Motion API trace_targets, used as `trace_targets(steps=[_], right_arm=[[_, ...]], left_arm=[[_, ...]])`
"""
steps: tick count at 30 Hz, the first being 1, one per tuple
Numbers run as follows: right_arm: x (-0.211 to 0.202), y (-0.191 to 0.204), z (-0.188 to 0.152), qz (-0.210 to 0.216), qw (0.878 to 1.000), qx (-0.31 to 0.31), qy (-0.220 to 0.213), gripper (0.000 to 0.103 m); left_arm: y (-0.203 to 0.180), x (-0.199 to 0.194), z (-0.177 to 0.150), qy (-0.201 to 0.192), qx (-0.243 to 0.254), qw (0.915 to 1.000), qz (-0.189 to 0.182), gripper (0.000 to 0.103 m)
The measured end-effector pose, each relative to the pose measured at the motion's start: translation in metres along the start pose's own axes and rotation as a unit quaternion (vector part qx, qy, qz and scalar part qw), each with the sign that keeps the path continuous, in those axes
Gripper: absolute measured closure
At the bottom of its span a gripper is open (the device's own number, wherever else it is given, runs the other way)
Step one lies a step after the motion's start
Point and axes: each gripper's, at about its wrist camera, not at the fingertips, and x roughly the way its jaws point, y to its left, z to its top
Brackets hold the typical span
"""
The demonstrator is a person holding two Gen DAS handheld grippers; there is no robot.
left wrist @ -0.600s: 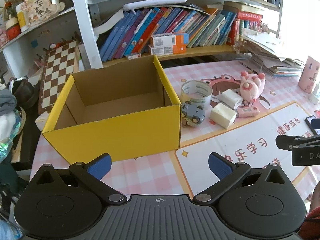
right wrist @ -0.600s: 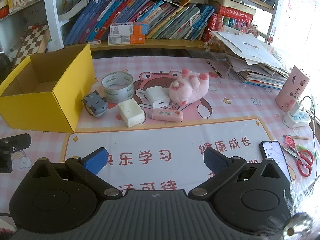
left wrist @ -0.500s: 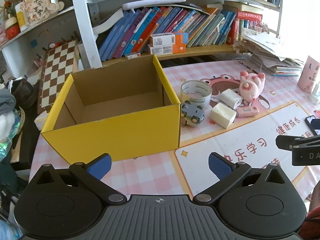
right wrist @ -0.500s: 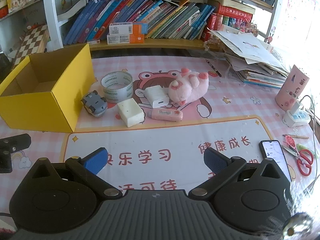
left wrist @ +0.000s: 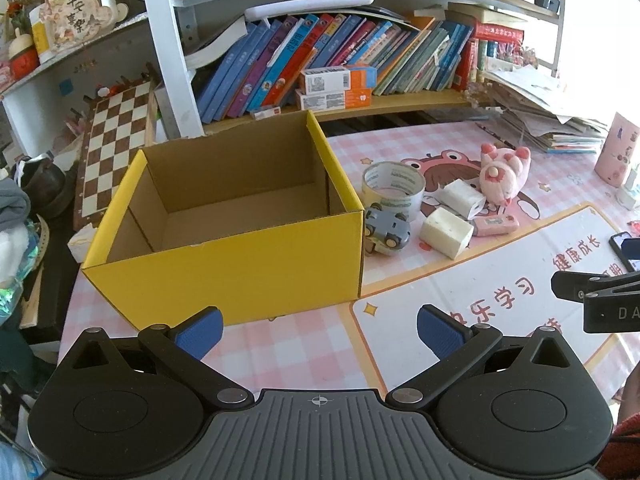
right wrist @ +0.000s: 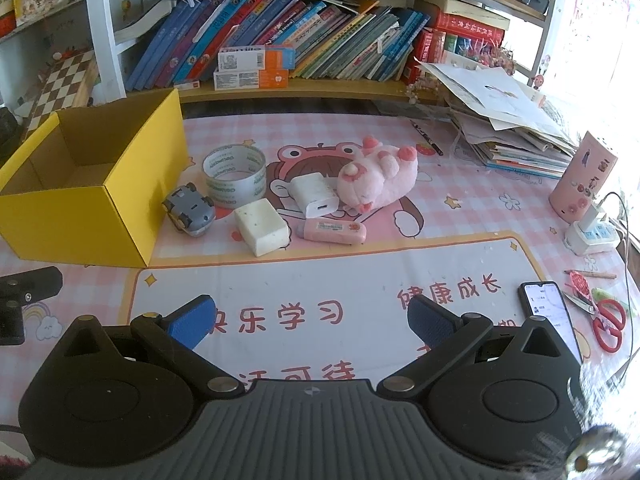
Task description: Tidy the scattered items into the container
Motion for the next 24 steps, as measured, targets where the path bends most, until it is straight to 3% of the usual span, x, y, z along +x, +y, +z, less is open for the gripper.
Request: trace_targets(steps=[24], right_arm=[[0.0034,0.0027,0.0018,-0.003,1.0,-0.005,0.0,0.0]], left_arm=[[0.0021,0.0019,-0.0009,-0.003,-0.003,1.0,0.001,0.0]])
